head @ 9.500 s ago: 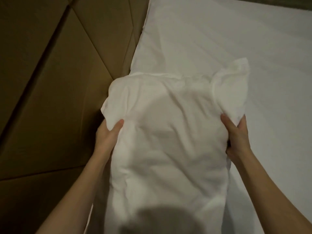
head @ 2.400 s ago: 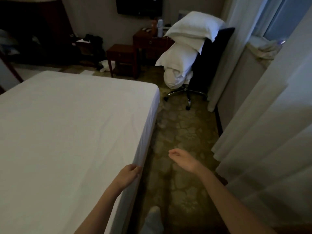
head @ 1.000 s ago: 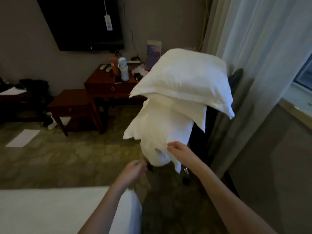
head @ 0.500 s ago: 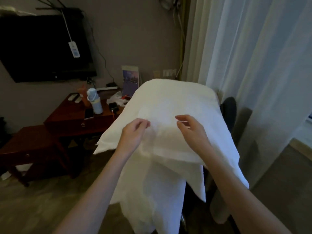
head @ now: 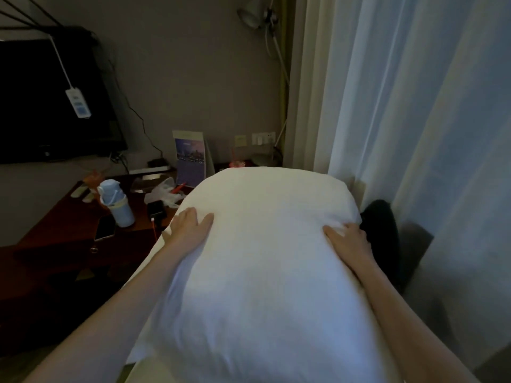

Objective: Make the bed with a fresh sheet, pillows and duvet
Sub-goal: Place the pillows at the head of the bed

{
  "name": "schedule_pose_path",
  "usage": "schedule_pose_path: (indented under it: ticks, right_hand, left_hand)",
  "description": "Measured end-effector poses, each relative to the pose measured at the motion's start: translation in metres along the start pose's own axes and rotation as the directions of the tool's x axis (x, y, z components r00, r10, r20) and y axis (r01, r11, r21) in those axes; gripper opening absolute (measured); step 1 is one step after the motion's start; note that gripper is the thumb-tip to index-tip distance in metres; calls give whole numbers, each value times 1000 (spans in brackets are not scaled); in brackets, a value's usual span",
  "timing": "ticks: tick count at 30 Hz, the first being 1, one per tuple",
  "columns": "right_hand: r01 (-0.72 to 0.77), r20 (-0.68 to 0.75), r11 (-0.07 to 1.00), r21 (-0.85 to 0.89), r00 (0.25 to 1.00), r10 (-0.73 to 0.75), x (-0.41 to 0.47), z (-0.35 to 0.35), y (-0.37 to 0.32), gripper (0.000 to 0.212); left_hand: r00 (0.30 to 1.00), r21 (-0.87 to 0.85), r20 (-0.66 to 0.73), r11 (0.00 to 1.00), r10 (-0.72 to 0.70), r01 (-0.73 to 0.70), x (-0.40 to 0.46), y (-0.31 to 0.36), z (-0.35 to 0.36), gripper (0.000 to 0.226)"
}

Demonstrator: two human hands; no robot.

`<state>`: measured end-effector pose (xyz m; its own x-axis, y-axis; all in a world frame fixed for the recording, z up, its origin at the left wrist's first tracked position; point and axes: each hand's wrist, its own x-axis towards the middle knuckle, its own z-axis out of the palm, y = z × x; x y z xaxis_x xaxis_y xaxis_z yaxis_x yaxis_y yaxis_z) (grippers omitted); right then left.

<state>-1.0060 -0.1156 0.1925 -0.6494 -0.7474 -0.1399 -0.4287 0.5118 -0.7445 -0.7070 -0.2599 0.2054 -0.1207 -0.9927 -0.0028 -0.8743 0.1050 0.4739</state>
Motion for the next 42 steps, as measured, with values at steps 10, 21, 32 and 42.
schedule_pose_path:
  ticks: [10, 21, 32, 42]
  right_hand:
    - [-129, -23, 990, 64, 991, 130, 47, 14, 10, 89]
    - [-157, 75, 718, 678, 987, 144, 68, 5, -7, 42]
    - [201, 55, 605, 770, 925, -377, -35, -15, -123, 40]
    - [142, 362, 614, 777, 697, -619, -236, 73, -151, 32]
  left_hand:
    - [977, -278, 208, 954, -53, 111, 87, -14, -4, 115]
    - [941, -795, 311, 506, -137, 336, 61, -6, -27, 58]
    - [972, -891, -43, 449, -231, 67, -100, -69, -142, 18]
    - [741, -906, -237, 418, -629, 66, -382, -192, -188, 21]
